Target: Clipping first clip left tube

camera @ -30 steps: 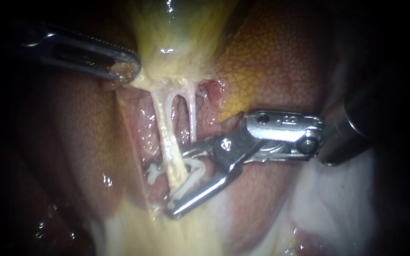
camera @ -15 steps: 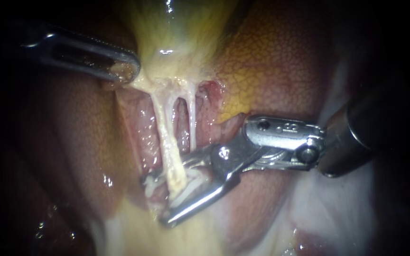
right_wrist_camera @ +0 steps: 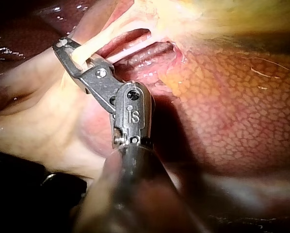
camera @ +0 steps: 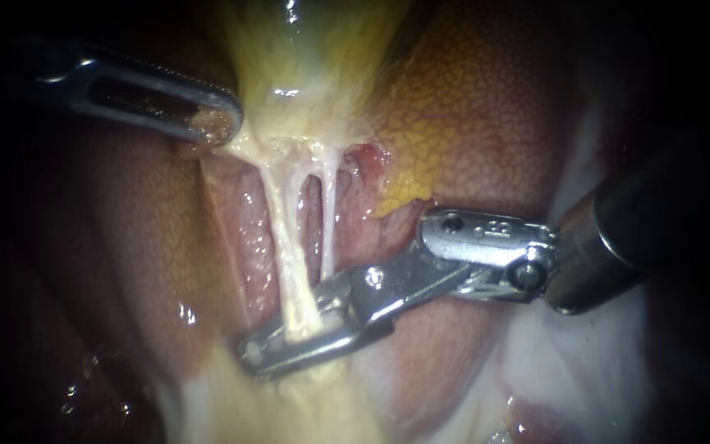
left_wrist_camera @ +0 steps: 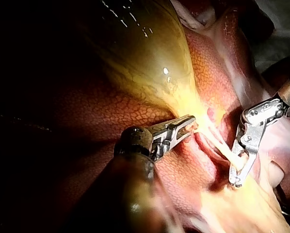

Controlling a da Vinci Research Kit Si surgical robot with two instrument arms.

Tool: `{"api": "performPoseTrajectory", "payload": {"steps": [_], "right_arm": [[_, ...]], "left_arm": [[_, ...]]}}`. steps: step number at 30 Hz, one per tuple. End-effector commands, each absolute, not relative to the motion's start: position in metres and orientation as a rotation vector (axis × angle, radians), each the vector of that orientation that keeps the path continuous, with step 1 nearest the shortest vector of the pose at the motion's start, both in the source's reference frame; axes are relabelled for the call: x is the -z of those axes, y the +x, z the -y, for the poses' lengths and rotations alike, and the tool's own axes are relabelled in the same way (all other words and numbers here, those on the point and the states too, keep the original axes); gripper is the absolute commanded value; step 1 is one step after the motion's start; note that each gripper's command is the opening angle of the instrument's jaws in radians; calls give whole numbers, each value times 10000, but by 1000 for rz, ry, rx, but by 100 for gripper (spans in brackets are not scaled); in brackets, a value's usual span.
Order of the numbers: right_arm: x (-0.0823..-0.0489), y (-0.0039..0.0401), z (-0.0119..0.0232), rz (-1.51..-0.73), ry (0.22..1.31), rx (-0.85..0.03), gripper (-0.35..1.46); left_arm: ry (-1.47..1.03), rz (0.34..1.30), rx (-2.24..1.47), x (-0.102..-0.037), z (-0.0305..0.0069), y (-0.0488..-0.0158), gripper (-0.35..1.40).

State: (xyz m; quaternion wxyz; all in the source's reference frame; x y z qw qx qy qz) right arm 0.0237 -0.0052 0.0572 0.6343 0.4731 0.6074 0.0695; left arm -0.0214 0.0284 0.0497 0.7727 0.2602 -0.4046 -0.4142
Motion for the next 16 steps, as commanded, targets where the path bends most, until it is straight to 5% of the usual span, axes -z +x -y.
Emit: {"api": "performPoseTrajectory", "payload": {"steps": [1,16], "right_arm": [[-573,238,51,-1389,1081,-159,-35],[-579,236,54,-1379,1082,-158,-35]], "left_arm": [[564,877,898,-497,-284,-215,-35],[564,877,898,-497,-284,-214,-35]]}}
